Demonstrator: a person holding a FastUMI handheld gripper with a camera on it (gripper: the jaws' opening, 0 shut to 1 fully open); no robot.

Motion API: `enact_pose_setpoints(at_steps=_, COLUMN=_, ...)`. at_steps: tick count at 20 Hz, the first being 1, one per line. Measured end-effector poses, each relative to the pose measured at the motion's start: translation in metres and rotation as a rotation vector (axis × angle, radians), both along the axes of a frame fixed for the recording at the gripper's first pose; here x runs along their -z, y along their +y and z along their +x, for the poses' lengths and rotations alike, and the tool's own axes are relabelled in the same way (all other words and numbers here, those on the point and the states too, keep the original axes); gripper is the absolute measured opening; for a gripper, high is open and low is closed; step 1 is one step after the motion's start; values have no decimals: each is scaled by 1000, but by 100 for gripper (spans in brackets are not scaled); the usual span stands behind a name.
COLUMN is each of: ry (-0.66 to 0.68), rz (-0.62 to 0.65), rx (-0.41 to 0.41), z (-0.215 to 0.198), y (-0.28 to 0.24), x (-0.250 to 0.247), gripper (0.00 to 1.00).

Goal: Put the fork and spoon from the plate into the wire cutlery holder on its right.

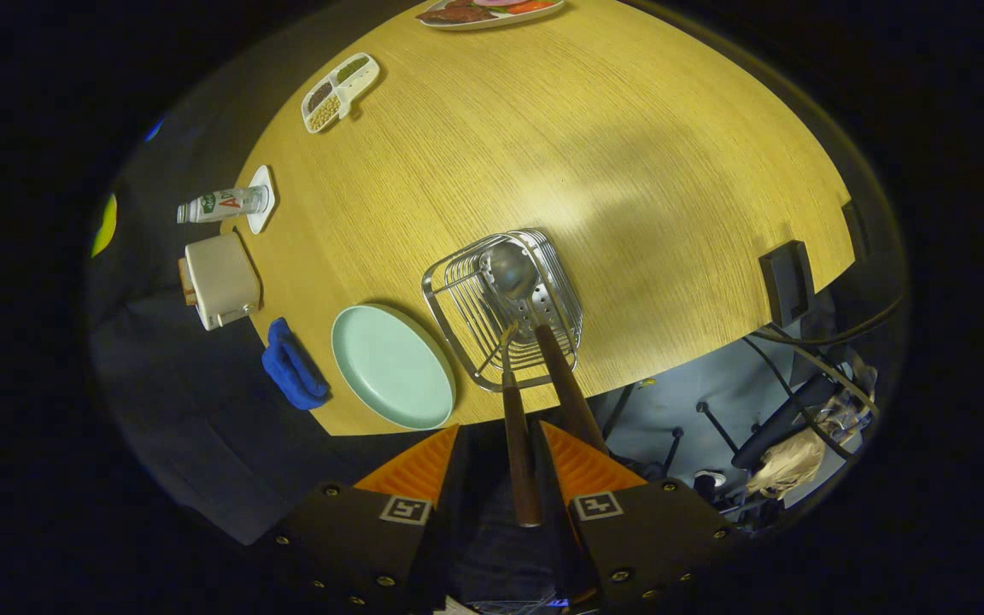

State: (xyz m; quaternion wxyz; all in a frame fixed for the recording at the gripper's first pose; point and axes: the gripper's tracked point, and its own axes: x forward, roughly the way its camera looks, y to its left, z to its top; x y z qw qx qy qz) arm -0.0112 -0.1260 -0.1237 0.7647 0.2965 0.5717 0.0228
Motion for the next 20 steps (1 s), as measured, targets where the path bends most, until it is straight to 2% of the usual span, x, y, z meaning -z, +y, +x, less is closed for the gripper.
enact_pose_setpoints(at_steps=4, ry=-20, rz=11, rx=21, z=0, y=2, x=-4, gripper=47)
enact_pose_setpoints(at_steps=6, ry=-31, rz=14, rx=31, z=1, y=2, x=-6, gripper=60)
enact_pose_setpoints(at_steps=8, ry=-53, rz=36, rx=49, z=5, y=4, x=-11, gripper=60)
enact_pose_setpoints(at_steps=9, ry=-71, rz=61, rx=68, z=10, y=7, x=-18, gripper=74)
enact_pose_setpoints(at_steps=11, ry=-99, rz=55, rx=95, z=18, y=3, x=-19, gripper=90)
enact_pose_setpoints(at_steps=14, ry=-142, rz=56, rx=133, z=28, y=-3, x=-27, gripper=91)
enact_pose_setpoints(at_steps=15, ry=-171, rz=64, rx=151, z=34, y=-5, x=-31, gripper=100)
enact_pose_setpoints(at_steps=17, ry=-236, rz=56, rx=204, z=44, y=-14, x=-38, gripper=98)
enact_pose_setpoints(at_steps=20, ry=-386, rz=-51, rx=302, z=54, y=-37, x=-52, gripper=98)
